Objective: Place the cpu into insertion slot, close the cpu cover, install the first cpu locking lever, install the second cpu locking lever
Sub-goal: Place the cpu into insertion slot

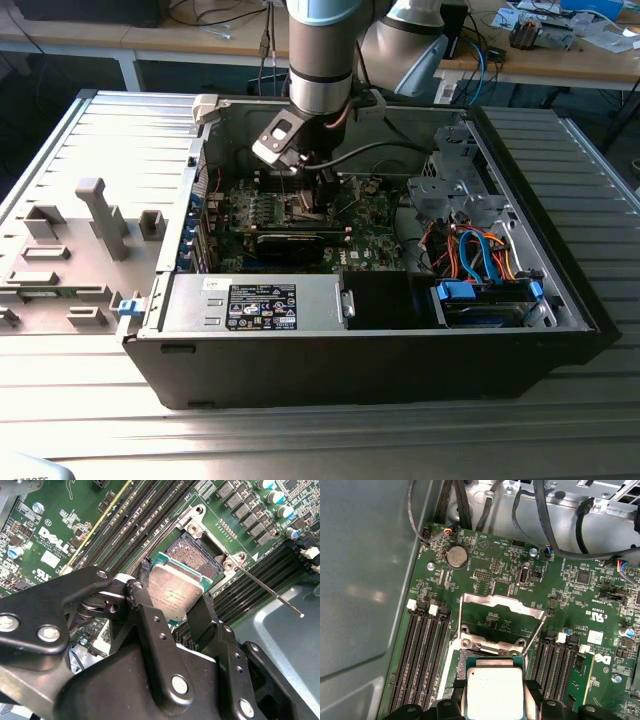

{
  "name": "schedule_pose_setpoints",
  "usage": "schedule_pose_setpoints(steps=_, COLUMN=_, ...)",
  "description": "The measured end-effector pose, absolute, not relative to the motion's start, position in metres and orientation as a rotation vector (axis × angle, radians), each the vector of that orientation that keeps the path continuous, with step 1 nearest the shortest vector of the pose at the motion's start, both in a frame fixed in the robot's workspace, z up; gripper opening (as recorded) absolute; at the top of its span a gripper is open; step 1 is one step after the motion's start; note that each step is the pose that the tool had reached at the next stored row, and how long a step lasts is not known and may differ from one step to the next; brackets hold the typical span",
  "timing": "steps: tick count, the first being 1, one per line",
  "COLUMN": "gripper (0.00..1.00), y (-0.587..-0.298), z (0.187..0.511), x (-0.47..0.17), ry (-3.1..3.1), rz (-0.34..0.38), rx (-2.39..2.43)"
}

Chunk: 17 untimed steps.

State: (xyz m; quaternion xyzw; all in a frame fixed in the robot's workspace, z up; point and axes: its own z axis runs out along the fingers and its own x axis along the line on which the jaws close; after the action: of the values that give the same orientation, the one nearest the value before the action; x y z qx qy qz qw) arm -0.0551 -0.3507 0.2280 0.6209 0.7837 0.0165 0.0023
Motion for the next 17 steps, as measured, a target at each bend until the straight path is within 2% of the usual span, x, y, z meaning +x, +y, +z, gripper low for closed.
schedule_pose_setpoints(steps=17, gripper=0.54, y=-0.3507, z=0.2279, x=-0.0551, ry=2.395, rz=0.052, rx=2.024)
